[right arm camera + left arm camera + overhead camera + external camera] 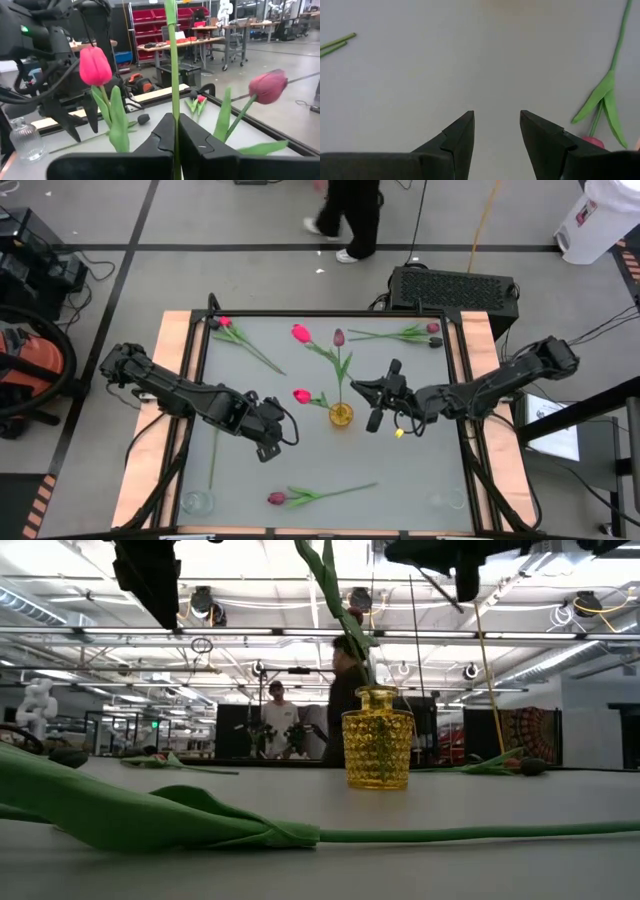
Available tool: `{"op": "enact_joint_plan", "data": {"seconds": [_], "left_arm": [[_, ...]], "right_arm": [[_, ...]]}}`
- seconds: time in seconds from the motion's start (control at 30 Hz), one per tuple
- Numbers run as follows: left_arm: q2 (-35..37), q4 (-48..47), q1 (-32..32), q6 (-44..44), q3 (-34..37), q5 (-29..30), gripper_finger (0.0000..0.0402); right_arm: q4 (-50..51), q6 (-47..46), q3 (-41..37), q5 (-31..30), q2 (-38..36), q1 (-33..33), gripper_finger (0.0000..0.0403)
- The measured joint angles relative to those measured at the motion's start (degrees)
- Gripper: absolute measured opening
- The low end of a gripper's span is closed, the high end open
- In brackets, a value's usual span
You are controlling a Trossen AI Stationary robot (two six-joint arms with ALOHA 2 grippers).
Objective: Sort flowers into vase by color
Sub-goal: Put the bottom pink flower into the yellow vase
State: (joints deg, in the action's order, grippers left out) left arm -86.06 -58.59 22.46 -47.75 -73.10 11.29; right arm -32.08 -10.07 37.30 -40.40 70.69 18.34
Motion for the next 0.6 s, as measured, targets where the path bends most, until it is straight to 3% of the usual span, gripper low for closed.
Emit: {"op": "enact_joint_plan", "data": {"seconds": [0.6], "left_arm": [[0.0, 0.2, -0.2, -0.1, 0.0, -2.1, 0.0167]], "right_arm": [[-24.3, 1.8, 0.0, 10.8, 16.1, -7.1, 0.0]]}}
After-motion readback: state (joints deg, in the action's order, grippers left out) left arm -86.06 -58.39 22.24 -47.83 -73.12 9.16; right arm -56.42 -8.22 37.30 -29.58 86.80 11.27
